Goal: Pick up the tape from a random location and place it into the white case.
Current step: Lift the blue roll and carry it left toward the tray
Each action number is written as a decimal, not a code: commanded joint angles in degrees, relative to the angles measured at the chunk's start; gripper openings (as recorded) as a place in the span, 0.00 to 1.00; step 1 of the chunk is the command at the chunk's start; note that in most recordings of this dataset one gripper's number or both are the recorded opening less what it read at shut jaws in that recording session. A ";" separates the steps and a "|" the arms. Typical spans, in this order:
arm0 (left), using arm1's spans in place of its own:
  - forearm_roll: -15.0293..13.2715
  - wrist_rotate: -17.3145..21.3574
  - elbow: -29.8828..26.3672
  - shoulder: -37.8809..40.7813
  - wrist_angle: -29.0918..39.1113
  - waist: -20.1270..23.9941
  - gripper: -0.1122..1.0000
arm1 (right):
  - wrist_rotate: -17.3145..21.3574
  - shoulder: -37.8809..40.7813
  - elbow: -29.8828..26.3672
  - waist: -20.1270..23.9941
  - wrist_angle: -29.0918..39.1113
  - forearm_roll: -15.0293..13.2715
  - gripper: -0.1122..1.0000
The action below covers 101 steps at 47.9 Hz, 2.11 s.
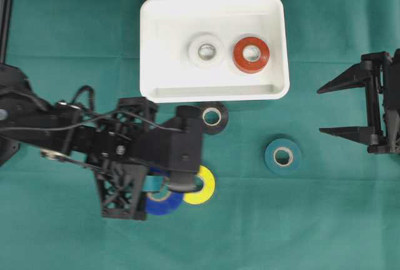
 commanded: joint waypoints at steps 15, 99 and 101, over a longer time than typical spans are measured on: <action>0.18 -0.26 3.08 -4.75 -0.44 0.70 0.31 | -0.09 0.26 -1.58 -0.09 0.09 -0.09 0.88; 0.18 0.35 2.99 -4.22 -7.73 34.72 0.30 | -1.05 0.26 -1.49 -0.09 1.05 -0.09 0.88; 0.09 0.35 3.08 -4.22 -7.73 34.80 0.30 | -1.05 0.35 -1.58 -0.09 1.05 -0.09 0.88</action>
